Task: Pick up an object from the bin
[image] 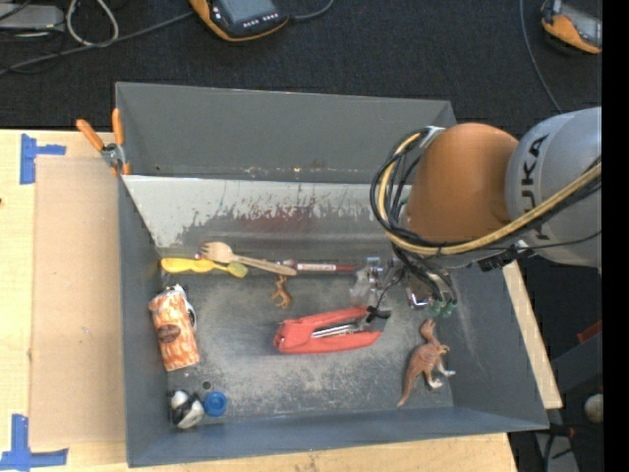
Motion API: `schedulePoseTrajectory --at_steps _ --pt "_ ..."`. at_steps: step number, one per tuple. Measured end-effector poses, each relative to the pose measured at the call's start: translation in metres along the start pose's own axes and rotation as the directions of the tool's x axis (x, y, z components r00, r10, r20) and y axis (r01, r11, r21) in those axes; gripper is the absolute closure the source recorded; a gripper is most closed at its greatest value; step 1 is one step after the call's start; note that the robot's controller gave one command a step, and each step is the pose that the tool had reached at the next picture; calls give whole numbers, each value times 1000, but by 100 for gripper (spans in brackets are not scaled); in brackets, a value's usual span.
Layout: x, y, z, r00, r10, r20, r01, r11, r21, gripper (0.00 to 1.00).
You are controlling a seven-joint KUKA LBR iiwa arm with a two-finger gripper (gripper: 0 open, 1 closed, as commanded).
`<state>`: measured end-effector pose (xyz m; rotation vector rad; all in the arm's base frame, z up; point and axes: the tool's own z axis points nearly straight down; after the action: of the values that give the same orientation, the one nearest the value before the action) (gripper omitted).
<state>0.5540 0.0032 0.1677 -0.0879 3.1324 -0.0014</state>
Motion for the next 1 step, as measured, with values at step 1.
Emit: schedulePoseTrajectory --at_steps 1 --pt "6 1 75 993 -116 1 116 993 -1 100"
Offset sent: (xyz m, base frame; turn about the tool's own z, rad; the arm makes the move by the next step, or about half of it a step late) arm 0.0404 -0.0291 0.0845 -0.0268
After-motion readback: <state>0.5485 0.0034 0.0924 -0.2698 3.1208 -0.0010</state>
